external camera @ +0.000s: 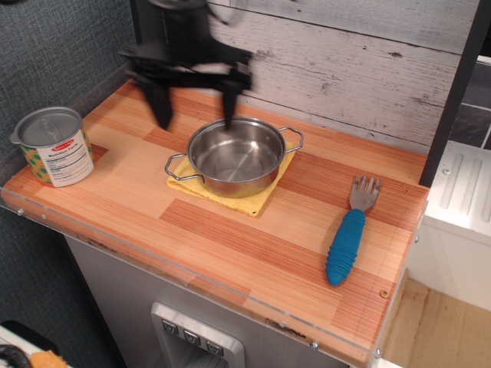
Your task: Move the spatula and keep it center of pot and container
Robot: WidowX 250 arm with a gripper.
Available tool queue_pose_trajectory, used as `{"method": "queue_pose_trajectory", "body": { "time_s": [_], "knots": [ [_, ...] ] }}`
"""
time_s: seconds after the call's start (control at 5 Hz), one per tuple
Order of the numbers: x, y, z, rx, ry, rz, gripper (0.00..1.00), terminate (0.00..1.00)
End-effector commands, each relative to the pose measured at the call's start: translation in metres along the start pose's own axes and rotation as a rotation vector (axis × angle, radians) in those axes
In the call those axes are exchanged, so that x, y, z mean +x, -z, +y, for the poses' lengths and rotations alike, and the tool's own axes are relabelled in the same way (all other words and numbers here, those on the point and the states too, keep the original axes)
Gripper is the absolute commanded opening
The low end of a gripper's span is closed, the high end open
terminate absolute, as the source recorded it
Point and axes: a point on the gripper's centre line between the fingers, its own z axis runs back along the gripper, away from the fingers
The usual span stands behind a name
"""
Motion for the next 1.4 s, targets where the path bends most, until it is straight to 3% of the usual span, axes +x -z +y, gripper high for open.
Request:
{"method": "queue_pose_trajectory", "body": {
  "time_s": [0.0, 0.2, 0.4, 1.0, 1.2],
  "knots": [
    [0.001, 0.005, -0.062, -0.072, 0.138, -0.077, 1.0, 0.0],
    [0.0, 0.025, -0.083, -0.069, 0.171, -0.048, 1.0, 0.0],
    [-0.004, 0.045, -0.097, -0.068, 0.215, -0.06, 1.0, 0.0],
    [-0.018, 0.072, -0.128, -0.084, 0.326, -0.065, 1.0, 0.0],
    [-0.02, 0.085, -0.137, -0.05, 0.35, -0.037, 1.0, 0.0]
  ]
}}
